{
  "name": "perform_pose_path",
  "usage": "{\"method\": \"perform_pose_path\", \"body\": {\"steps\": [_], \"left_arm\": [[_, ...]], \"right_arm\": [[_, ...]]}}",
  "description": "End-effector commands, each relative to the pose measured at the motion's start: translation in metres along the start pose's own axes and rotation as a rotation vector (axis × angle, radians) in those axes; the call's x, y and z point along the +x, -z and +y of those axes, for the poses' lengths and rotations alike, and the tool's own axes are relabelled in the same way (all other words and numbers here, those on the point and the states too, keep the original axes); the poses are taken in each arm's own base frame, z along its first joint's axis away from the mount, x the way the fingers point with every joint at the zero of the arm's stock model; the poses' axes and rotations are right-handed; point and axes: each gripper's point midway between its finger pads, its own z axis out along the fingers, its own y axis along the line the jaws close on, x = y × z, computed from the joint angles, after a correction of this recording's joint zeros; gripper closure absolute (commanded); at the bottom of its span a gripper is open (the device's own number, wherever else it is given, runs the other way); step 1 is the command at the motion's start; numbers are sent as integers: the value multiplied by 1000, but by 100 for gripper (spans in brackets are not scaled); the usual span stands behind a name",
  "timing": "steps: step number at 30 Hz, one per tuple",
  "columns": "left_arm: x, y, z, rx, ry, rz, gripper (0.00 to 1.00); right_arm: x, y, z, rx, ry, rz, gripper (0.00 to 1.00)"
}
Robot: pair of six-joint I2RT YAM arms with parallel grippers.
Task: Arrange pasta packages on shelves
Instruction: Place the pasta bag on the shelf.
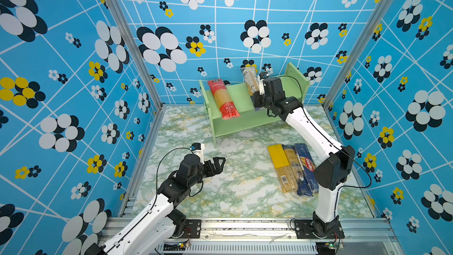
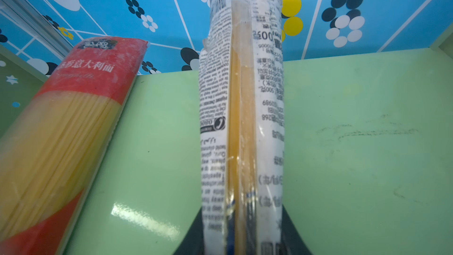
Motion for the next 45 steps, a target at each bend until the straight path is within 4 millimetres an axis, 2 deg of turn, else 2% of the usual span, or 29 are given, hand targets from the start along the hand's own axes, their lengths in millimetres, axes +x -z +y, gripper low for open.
{"method": "perform_pose_path", "body": {"steps": [1,45], "left_arm": [[1,-1,5,-13,5,-9,1],[0,-2,2,-5,-2,-7,1]], "right_arm": [[68,-31,-7,37,28,200,68],[71,-32,-10,49,37,210,61]]}}
